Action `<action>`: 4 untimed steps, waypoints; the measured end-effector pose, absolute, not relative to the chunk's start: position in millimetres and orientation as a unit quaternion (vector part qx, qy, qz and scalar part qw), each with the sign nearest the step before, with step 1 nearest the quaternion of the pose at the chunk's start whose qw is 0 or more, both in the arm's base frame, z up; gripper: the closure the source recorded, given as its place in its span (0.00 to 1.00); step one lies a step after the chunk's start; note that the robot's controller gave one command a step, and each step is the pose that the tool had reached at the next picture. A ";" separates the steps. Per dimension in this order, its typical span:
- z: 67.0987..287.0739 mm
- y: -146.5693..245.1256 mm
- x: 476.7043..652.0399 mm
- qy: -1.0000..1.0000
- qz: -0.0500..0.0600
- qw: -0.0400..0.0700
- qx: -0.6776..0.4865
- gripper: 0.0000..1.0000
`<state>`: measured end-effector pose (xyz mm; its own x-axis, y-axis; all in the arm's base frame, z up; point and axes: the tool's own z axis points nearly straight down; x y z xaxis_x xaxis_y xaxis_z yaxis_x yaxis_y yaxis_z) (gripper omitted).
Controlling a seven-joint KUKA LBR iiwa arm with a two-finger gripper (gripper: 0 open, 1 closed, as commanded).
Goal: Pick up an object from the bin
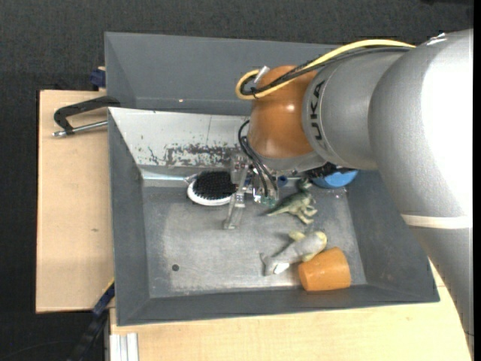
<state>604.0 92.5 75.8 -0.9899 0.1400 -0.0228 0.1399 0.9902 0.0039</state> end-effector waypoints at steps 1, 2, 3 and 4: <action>78.3 126.6 600.3 0.976 0.003 0.013 0.218 0.00; 77.5 127.3 599.1 0.976 0.003 0.010 0.218 1.00; 142.5 182.4 562.1 0.932 0.003 0.002 0.362 1.00; 222.6 181.6 571.9 0.930 0.004 0.005 0.368 1.00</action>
Offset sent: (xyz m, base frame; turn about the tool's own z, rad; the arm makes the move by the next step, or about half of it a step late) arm -0.0112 0.0352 -0.0058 0.2985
